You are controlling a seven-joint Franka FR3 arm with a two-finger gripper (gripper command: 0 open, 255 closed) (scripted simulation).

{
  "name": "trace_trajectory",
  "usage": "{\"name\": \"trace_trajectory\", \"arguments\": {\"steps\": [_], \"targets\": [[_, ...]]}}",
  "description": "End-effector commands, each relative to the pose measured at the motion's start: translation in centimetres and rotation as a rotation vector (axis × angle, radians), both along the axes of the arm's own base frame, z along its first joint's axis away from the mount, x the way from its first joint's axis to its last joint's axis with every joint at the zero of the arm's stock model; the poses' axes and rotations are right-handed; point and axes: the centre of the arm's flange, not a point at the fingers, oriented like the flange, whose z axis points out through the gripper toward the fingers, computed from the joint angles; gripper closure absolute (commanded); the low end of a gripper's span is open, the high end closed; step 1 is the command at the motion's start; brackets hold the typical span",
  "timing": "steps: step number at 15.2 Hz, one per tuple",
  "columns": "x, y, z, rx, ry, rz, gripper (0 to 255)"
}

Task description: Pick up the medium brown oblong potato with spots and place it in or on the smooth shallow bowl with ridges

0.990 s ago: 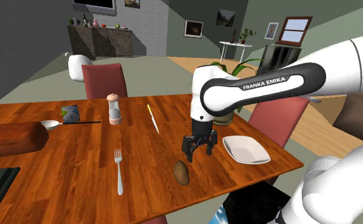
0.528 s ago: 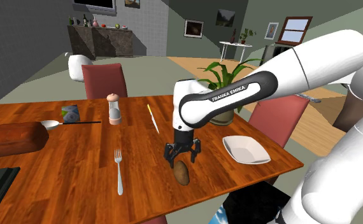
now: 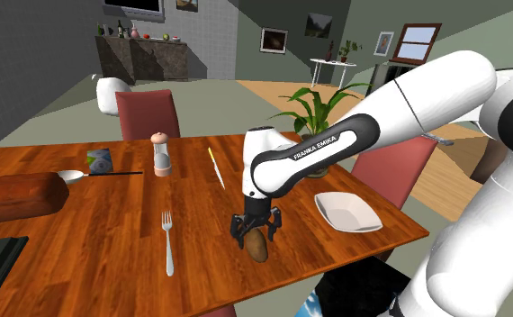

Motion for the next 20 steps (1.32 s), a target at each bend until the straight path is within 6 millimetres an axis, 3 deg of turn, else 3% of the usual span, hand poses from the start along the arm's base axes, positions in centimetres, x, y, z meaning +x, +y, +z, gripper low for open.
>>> {"name": "trace_trajectory", "arguments": {"steps": [1, 6, 7, 16, 20], "targets": [[-0.1, 0.0, -0.2, 0.0, 0.0, 0.0, 0], [-0.1, 0.0, -0.2, 0.0, 0.0, 0.0, 0], [-0.1, 0.0, -0.2, 0.0, 0.0, 0.0, 255], [-0.1, 0.0, -0.2, 0.0, 0.0, 0.0, 255], [-0.1, 0.0, 2.0, 0.0, 0.0, 0.0, 255]]}}
